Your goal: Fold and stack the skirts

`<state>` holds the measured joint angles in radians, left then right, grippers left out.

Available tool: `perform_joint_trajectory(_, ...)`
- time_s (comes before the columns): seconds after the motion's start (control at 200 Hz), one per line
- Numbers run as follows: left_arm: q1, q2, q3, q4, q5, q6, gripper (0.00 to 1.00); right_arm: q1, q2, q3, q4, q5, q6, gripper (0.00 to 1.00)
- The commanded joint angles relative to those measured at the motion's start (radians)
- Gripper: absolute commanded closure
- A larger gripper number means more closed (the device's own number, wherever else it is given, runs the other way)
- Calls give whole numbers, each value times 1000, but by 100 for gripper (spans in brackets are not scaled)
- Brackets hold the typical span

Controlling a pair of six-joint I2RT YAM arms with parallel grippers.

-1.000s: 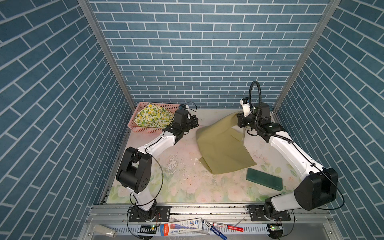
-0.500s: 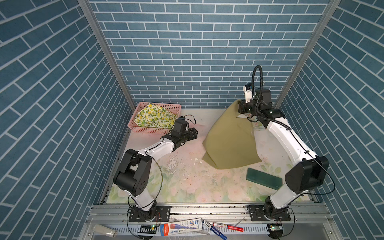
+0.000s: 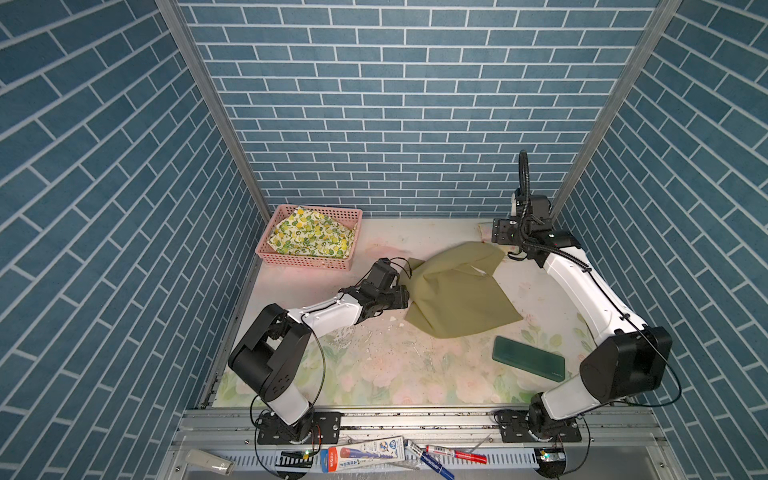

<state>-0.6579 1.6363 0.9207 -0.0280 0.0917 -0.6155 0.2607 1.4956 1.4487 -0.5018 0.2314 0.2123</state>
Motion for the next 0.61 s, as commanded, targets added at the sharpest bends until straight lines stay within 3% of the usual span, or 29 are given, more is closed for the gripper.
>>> perform_joint_trajectory(0.0, -51, -10, -28, -47, -34, -13, 32, 2, -79, -90, -11, 8, 46, 21)
perform_joint_trajectory(0.325, -145, 93, -6, -77, -142, 4, 32, 2, -268, -272, -13, -74, 101, 22)
perform_joint_trajectory(0.47, -180, 149, 29, -112, -171, 6, 39, 2, -317, -325, -36, -77, 108, 22)
perform_joint_trajectory(0.525, -197, 163, 42, -132, -190, 13, 46, 2, -335, -345, -45, -69, 107, 22)
perform_joint_trajectory(0.6, -207, 178, 50, -143, -192, 14, 71, 2, -360, -373, -52, -72, 108, 22)
